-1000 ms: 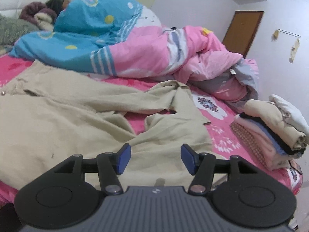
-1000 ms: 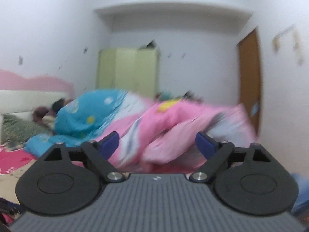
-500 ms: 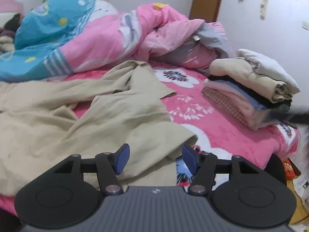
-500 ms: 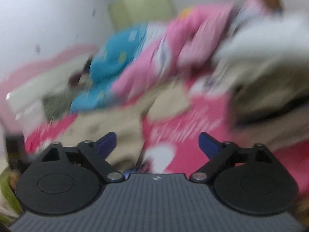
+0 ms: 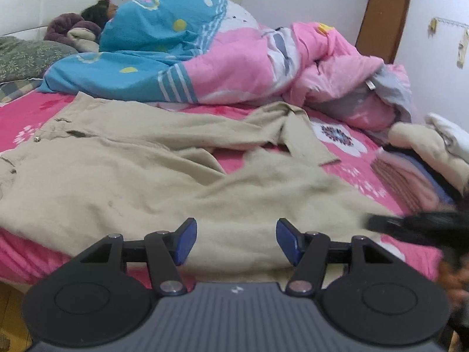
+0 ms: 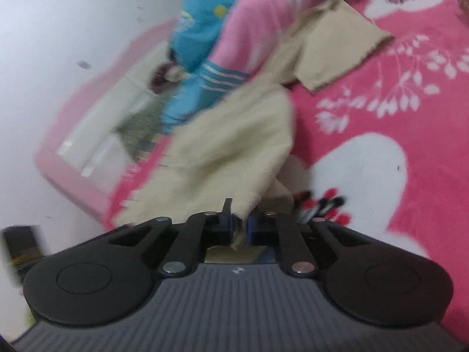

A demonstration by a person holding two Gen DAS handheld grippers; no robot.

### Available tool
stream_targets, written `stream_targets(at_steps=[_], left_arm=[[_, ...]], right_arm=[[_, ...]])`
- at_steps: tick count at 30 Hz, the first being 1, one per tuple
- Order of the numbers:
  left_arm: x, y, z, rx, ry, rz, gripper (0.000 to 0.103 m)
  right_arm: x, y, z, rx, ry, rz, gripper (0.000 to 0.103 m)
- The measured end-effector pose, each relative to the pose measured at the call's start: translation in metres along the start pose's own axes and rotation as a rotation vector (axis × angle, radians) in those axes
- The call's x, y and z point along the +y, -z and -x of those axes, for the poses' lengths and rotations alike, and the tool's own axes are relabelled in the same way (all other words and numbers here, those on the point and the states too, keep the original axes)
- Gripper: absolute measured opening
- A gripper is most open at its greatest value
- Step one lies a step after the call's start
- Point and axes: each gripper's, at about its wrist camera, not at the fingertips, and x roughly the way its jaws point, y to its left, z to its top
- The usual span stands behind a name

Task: Fold clothes

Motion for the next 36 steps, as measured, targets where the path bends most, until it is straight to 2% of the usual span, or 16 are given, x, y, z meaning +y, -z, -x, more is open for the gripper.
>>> stream_targets(at_steps=[3, 5, 7, 9, 12, 14, 17, 20, 24, 25, 27, 28, 29, 31, 36], left_arm=[[0.003, -0.013, -0.014, -0.012, 0.026, -0.011, 0.061], [0.0, -0.024, -0.027, -0.018, 0.035, -0.041, 0.061], [-0.002, -0.034, -0.04, -0.025, 0.045, -0.07, 0.061], [-0.008, -0.046, -0.053, -0.039, 0.045, -0.131, 0.061], [-0.023, -0.064, -0.077, -0.045, 0.011, -0.277, 0.061], [-0.031, -0.073, -0.1, -0.03, -0.025, -0.361, 0.061], [-0.04, -0.08, -0.133, -0.013, -0.059, -0.465, 0.06], [-0.045, -0.081, -0.161, 0.007, -0.073, -0.531, 0.058], [-0.05, -0.08, -0.186, 0.001, -0.092, -0.594, 0.058], [-0.051, -0.08, -0.19, -0.005, -0.088, -0.599, 0.058], [-0.05, -0.08, -0.198, -0.012, -0.081, -0.603, 0.058], [-0.05, -0.08, -0.202, -0.015, -0.079, -0.605, 0.058], [-0.05, -0.08, -0.206, -0.018, -0.083, -0.608, 0.058], [-0.05, -0.078, -0.211, -0.026, -0.085, -0.615, 0.057], [-0.05, -0.072, -0.216, -0.057, -0.07, -0.632, 0.056]], right_arm=[[0.013, 0.012, 0.026, 0.038, 0.018, 0.034, 0.009], [0.018, 0.023, 0.03, 0.128, 0.121, 0.081, 0.017], [0.021, 0.025, 0.036, 0.171, 0.239, 0.128, 0.023], [0.027, 0.016, 0.048, 0.141, 0.323, 0.176, 0.024], [0.037, -0.015, 0.062, 0.015, 0.352, 0.222, 0.028], [0.033, -0.044, 0.055, -0.055, 0.376, 0.239, 0.038], [0.0, -0.087, 0.015, -0.096, 0.401, 0.162, 0.048], [-0.049, -0.128, -0.042, -0.077, 0.424, -0.045, 0.051], [-0.107, -0.161, -0.098, -0.052, 0.463, -0.279, 0.051], [-0.119, -0.166, -0.11, -0.049, 0.454, -0.316, 0.05], [-0.134, -0.174, -0.128, -0.056, 0.443, -0.361, 0.038], [-0.136, -0.179, -0.133, -0.06, 0.458, -0.355, 0.016], [-0.137, -0.184, -0.138, -0.064, 0.473, -0.348, 0.003], [-0.128, -0.198, -0.135, -0.093, 0.503, -0.295, 0.003], [-0.062, -0.253, -0.094, -0.206, 0.643, 0.004, 0.002]])
